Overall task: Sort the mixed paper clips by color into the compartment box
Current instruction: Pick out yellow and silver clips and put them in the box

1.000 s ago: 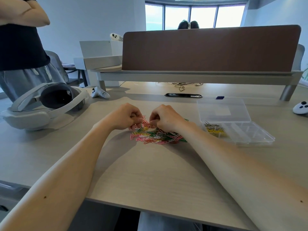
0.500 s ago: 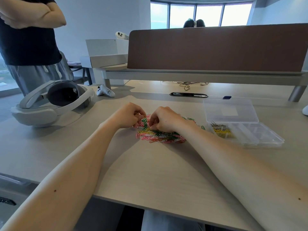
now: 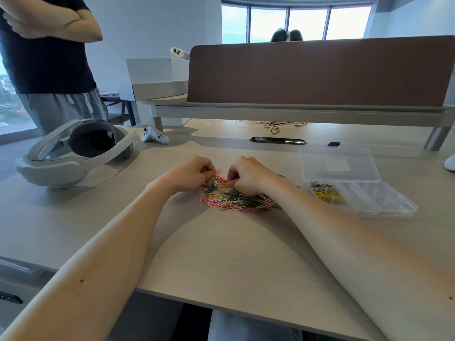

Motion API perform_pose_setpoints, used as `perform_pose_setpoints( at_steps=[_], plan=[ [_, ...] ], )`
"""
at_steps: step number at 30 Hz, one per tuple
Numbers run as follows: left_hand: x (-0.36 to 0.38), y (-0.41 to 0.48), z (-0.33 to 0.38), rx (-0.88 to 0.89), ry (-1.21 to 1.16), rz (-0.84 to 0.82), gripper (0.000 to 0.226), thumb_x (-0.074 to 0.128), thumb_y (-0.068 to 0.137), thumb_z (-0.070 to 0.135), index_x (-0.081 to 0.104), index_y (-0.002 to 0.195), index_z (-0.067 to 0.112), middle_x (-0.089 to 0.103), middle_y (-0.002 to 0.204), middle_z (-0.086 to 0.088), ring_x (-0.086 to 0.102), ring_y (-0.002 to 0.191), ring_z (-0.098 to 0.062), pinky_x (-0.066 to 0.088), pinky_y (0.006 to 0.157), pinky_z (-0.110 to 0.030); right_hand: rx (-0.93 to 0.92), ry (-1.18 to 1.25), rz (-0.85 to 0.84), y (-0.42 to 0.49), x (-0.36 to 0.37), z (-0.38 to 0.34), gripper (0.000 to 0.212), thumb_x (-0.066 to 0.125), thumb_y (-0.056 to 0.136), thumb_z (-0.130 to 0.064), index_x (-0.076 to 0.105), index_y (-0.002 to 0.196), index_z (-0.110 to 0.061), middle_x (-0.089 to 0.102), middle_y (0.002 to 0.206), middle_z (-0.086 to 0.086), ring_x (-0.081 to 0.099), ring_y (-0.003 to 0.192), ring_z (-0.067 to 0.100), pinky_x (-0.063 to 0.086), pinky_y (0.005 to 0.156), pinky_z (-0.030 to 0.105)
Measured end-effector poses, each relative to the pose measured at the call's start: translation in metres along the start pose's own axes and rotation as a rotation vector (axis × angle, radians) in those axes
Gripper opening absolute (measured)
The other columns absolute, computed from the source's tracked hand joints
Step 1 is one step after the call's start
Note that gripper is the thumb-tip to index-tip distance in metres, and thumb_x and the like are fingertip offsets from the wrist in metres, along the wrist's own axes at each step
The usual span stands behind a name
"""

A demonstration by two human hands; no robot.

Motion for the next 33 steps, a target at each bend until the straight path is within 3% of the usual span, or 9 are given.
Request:
perform_pose_setpoints(
  at_steps=[4, 7, 12, 17, 26, 30, 33],
  plan=[
    [0.003, -0.001, -0.001, -0.058, -0.094, -0.008, 0.02, 0.037, 0.097, 0.0, 0.055, 0.098, 0.007, 0.055, 0.078, -0.005, 0.044, 0.065, -0.013, 0.037, 0.059, -0.026, 0.022, 0.015, -0.041, 0.0, 0.003, 0.005, 0.011, 0.066, 0.089, -0.014, 0.072, 0.097, -0.01, 0.067, 0.093, 0.005, 0.062, 0.09, 0.02, 0.047, 0.074, 0.03],
    [0.002, -0.002, -0.004, -0.111, -0.222, 0.011, 0.025, 0.028, 0.094, -0.004, 0.048, 0.086, 0.01, 0.042, 0.072, -0.003, 0.032, 0.063, -0.015, 0.029, 0.056, -0.027, 0.026, 0.02, -0.044, -0.001, 0.003, 0.008, 0.01, 0.067, 0.088, -0.014, 0.073, 0.094, -0.01, 0.068, 0.091, 0.004, 0.062, 0.091, 0.02, 0.044, 0.074, 0.028],
    [0.003, -0.003, 0.001, -0.124, -0.306, 0.036, 0.033, 0.025, 0.105, 0.027, 0.035, 0.076, 0.015, 0.034, 0.07, -0.002, 0.028, 0.059, -0.014, 0.029, 0.054, -0.026, 0.021, 0.062, -0.002, -0.006, -0.009, 0.013, 0.012, 0.063, 0.089, -0.012, 0.074, 0.092, -0.011, 0.067, 0.091, 0.001, 0.06, 0.09, 0.016, 0.042, 0.072, 0.025],
    [0.008, 0.002, 0.024, -0.019, -0.339, -0.019, 0.03, 0.028, 0.104, 0.022, 0.035, 0.076, 0.015, 0.033, 0.069, -0.001, 0.027, 0.059, -0.013, 0.028, 0.054, -0.027, 0.046, 0.05, -0.016, -0.026, -0.043, 0.034, 0.01, 0.063, 0.09, -0.012, 0.072, 0.092, -0.014, 0.062, 0.079, -0.01, 0.056, 0.075, 0.006, 0.042, 0.065, 0.021],
    [0.055, 0.005, 0.161, 0.317, -0.043, -0.189, 0.02, 0.032, 0.104, 0.018, 0.05, 0.096, 0.016, 0.044, 0.077, 0.009, 0.04, 0.067, -0.005, 0.032, 0.058, -0.02, 0.204, -0.072, -0.116, -0.089, -0.111, 0.122, 0.021, 0.069, 0.086, -0.013, 0.065, 0.069, -0.024, 0.061, 0.07, -0.011, 0.054, 0.066, 0.007, 0.041, 0.064, 0.024],
    [0.09, 0.016, 0.197, 0.409, 0.081, -0.241, 0.022, 0.032, 0.103, 0.019, 0.054, 0.106, 0.016, 0.054, 0.097, 0.005, 0.049, 0.091, -0.015, 0.038, 0.075, -0.025, 0.253, -0.173, -0.173, -0.104, -0.107, 0.144, 0.017, 0.067, 0.087, -0.017, 0.064, 0.073, -0.027, 0.063, 0.076, -0.012, 0.057, 0.072, 0.008, 0.043, 0.066, 0.023],
    [0.109, 0.024, 0.21, 0.426, 0.1, -0.253, 0.023, 0.032, 0.103, 0.019, 0.054, 0.11, 0.017, 0.054, 0.105, 0.002, 0.05, 0.096, -0.016, 0.039, 0.083, -0.029, 0.261, -0.203, -0.159, -0.11, -0.103, 0.15, 0.004, 0.067, 0.088, -0.019, 0.07, 0.088, -0.021, 0.063, 0.08, -0.013, 0.058, 0.075, 0.003, 0.043, 0.063, 0.02]
  ],
)
Point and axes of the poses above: each hand's wrist, its own y-axis towards the middle knuckle, its own x-axis out of the palm, z = x × y, the point moved 10 cm from there along y, towards the middle knuckle
